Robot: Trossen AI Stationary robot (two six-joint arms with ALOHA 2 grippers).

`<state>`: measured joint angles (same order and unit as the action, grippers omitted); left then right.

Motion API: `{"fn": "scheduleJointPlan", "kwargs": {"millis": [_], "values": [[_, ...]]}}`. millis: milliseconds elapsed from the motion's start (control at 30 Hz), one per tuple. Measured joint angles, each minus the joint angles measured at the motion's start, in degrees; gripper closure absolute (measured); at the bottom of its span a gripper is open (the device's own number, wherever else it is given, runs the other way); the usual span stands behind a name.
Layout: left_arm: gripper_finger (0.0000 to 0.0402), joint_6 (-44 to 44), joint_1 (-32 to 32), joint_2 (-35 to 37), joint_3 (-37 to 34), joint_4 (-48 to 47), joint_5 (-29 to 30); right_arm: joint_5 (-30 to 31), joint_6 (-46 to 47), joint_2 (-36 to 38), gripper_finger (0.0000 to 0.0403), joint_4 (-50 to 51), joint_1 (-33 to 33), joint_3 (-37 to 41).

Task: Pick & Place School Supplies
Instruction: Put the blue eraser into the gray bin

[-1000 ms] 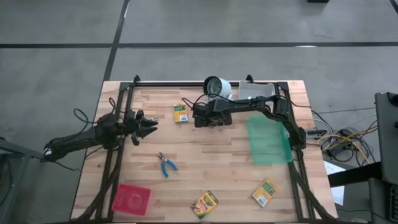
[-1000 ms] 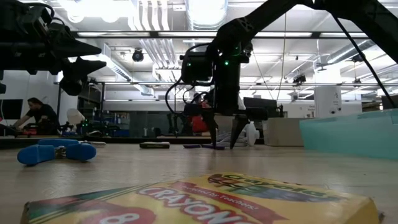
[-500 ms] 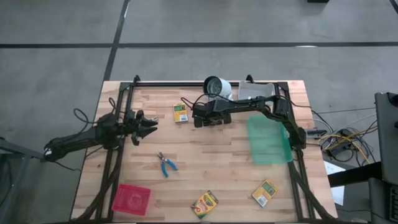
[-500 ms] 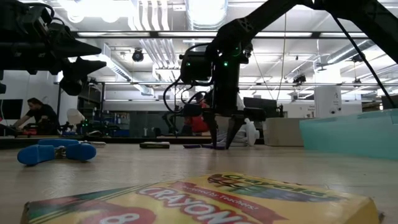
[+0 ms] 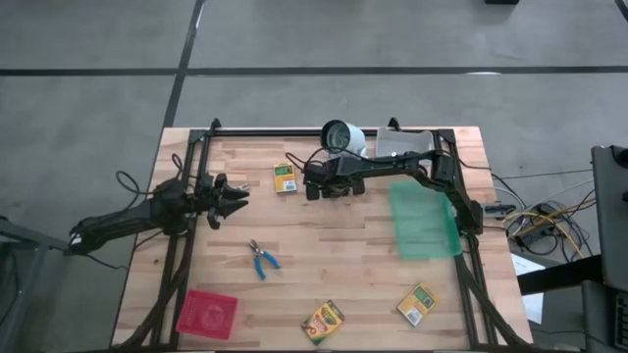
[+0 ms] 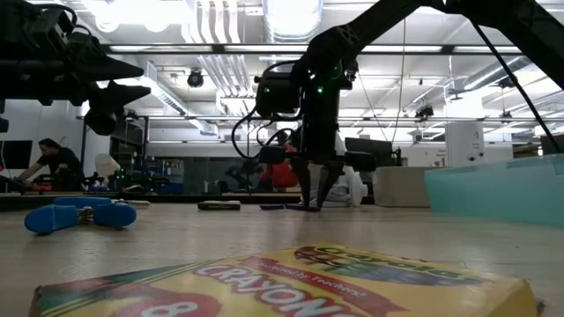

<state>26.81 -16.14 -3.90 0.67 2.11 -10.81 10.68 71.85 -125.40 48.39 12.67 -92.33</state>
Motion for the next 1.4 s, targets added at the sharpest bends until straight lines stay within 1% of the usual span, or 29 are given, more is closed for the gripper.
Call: {"fn": "scheduleJointPlan", "kwargs": {"millis": [933, 1200, 1400], "values": [[0.0239, 0.0, 0.0, 0.0, 0.0, 0.0, 0.0, 0.0, -3.0, 0.5, 0.0335, 0.1, -0.1, 0.0], [0.0239, 0.0, 0.0, 0.0, 0.0, 0.0, 0.0, 2.9, -3.1, 2.2, 0.0335, -0.6, -1.2, 0.0], [0.0239, 0.0, 0.0, 0.0, 0.0, 0.0, 0.0, 3.3, -4.6, 4.0, 0.0335, -0.2, -1.8, 0.0]]}}
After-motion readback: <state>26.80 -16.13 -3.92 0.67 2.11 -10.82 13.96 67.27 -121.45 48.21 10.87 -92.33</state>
